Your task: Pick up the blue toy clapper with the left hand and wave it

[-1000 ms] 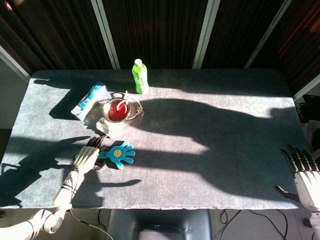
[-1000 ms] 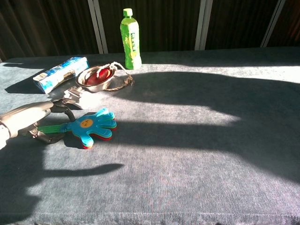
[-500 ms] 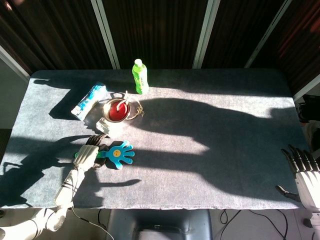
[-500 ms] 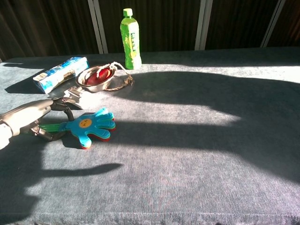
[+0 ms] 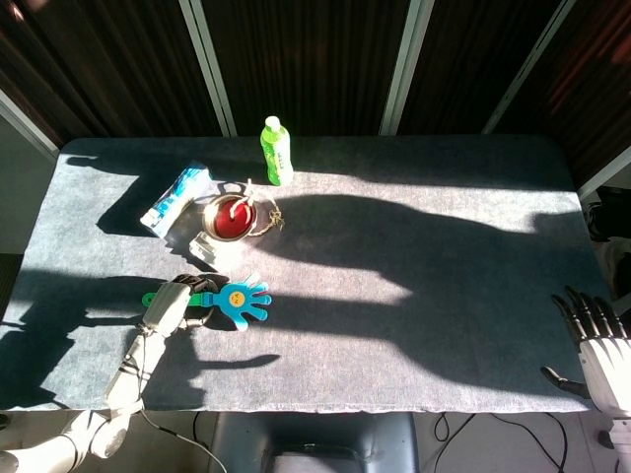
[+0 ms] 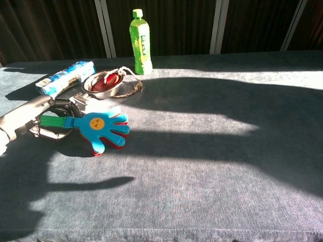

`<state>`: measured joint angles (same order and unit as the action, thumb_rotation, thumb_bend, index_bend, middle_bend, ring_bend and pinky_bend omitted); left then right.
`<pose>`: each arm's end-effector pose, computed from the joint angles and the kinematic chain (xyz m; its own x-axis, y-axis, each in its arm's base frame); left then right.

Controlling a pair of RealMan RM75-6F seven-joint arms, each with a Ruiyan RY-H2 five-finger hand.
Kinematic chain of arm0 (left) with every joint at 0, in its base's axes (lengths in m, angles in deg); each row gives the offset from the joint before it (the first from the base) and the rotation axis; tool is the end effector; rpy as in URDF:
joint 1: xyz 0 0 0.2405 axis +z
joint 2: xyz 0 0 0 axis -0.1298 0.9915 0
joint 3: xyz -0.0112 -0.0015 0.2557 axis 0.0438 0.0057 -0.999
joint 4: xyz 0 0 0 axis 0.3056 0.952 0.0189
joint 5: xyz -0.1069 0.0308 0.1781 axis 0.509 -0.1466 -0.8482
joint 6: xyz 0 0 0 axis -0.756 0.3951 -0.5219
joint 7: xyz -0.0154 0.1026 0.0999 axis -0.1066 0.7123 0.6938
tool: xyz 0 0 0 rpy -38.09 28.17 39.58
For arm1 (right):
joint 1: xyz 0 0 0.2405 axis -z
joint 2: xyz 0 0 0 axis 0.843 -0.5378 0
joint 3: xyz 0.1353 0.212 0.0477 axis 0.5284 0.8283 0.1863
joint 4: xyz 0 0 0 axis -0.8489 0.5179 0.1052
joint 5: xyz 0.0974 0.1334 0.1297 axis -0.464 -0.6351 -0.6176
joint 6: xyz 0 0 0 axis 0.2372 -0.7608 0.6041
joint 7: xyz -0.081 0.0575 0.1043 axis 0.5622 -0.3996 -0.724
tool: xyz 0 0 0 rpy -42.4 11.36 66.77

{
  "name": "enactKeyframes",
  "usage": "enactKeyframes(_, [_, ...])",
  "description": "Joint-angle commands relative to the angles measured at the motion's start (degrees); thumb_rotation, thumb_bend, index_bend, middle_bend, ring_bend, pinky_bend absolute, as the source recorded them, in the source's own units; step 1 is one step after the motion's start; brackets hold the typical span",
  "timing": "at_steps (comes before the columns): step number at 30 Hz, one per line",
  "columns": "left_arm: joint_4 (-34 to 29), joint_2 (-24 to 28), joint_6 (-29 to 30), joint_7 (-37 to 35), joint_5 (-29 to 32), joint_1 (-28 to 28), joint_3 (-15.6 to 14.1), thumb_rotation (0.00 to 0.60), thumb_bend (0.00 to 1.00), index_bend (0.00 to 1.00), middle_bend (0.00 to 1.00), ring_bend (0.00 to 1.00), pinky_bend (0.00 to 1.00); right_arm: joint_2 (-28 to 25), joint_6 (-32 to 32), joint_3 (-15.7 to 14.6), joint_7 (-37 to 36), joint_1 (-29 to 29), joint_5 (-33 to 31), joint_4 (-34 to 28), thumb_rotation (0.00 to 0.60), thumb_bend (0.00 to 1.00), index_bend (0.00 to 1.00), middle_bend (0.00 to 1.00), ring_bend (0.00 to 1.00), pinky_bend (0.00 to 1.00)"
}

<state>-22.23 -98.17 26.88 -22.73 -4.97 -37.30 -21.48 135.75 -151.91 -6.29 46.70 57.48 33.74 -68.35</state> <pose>-0.2563 0.3165 -0.0281 0.1140 0.2191 0.9690 0.9535 -0.2980 -0.0448 -0.3096 -0.1433 0.1890 0.4825 -0.0366 0.8751 -0.8759 -0.0283 0.4817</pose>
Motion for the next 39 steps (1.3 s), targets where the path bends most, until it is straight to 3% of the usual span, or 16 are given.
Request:
enactKeyframes(1, [4.74, -2.51, 3.39, -4.39, -2.54, 0.2, -1.03, 0.6, 0.46, 0.88, 0.75, 0.5, 0.57, -0.02, 0.07, -0.02, 0.01, -0.01, -0.01, -0.03, 0.6, 0.14, 0.0, 0.0, 0.0, 0.0])
enactKeyframes(7, [6.15, -2.89, 4.12, -9.08, -3.37, 0.01, -1.8, 0.6, 0.47, 0.9, 0.78, 0.53, 0.68, -0.09, 0.07, -0.04, -0.11, 0.0, 0.03, -0.05, 0.6, 0.14, 0.0, 0.0, 0.0, 0.0])
enactKeyframes(10, [3.44, -1.37, 3.29, -17.55, -3.24, -0.14, -2.12, 0.6, 0.47, 0.9, 0.79, 0.54, 0.71, -0.07, 0.2, -0.05, -0.1, -0.05, 0.01, -0.05, 0.6, 0.14, 0.0, 0.0, 0.0, 0.0])
enactKeyframes(15, [-8.88, 6.88, 1.52, -48.72, -2.75, -1.24, -1.5, 0.6, 0.5, 0.9, 0.8, 0.55, 0.77, -0.03, 1.1, -0.29, 0.17, -0.32, -0.04, -0.12, 0.6, 0.14, 0.0, 0.0, 0.0, 0.0])
enactKeyframes(20, [-15.35, 13.0, 5.02, -65.67, -2.34, -1.21, 1.39, 0.6, 0.53, 0.9, 0.82, 0.56, 0.83, 0.07, 1.59, -0.47, 0.63, -0.47, 0.0, -0.2, 0.6, 0.15, 0.0, 0.0, 0.0, 0.0])
enactKeyframes(23, [-20.0, 16.43, 8.52, -80.82, -0.82, -0.18, 4.51, 0.6, 0.55, 0.9, 0.82, 0.56, 0.83, 0.09, 2.57, -0.86, 0.89, -0.77, 0.17, -0.38, 0.6, 0.14, 0.0, 0.0, 0.0, 0.0])
enactKeyframes(26, [-20.64, 17.81, 10.22, -88.22, -0.92, 0.39, 5.46, 0.6, 0.55, 0.9, 0.82, 0.56, 0.83, 0.22, 2.78, -0.91, 1.22, -0.88, 0.2, -0.45, 0.6, 0.14, 0.0, 0.0, 0.0, 0.0])
enactKeyframes(30, [-19.18, 17.83, 11.2, -88.8, -2.6, 0.46, 4.71, 0.6, 0.56, 0.9, 0.83, 0.56, 0.84, 0.29, 2.85, -0.93, 1.37, -0.9, 0.19, -0.5, 0.6, 0.14, 0.0, 0.0, 0.0, 0.0])
enactKeyframes(32, [-15.58, 16.58, 11.14, -82.24, -6.11, -0.1, 2.1, 0.6, 0.56, 0.91, 0.83, 0.57, 0.84, 0.39, 3.06, -0.89, 1.57, -1.0, 0.01, -0.53, 0.6, 0.14, 0.0, 0.0, 0.0, 0.0])
enactKeyframes(34, [-6.52, 13.32, 5.09, -58.11, -14.9, -2.8, -5.38, 0.6, 0.56, 0.91, 0.84, 0.57, 0.85, 0.47, 3.38, -0.89, 1.77, -1.15, -0.12, -0.61, 0.6, 0.14, 0.0, 0.0, 0.0, 0.0])
enactKeyframes(35, [-5.14, 12.01, 2.99, -51.38, -15.65, -3.16, -6.58, 0.6, 0.56, 0.91, 0.84, 0.58, 0.85, 0.49, 3.39, -0.88, 1.84, -1.16, -0.16, -0.66, 0.6, 0.14, 0.0, 0.0, 0.0, 0.0])
enactKeyframes(39, [-3.26, 9.9, -2.33, -36.04, -15.61, -3.94, -8.39, 0.6, 0.56, 0.91, 0.85, 0.59, 0.86, 0.43, 3.32, -0.9, 1.85, -1.13, -0.19, -0.79, 0.6, 0.14, 0.0, 0.0, 0.0, 0.0])
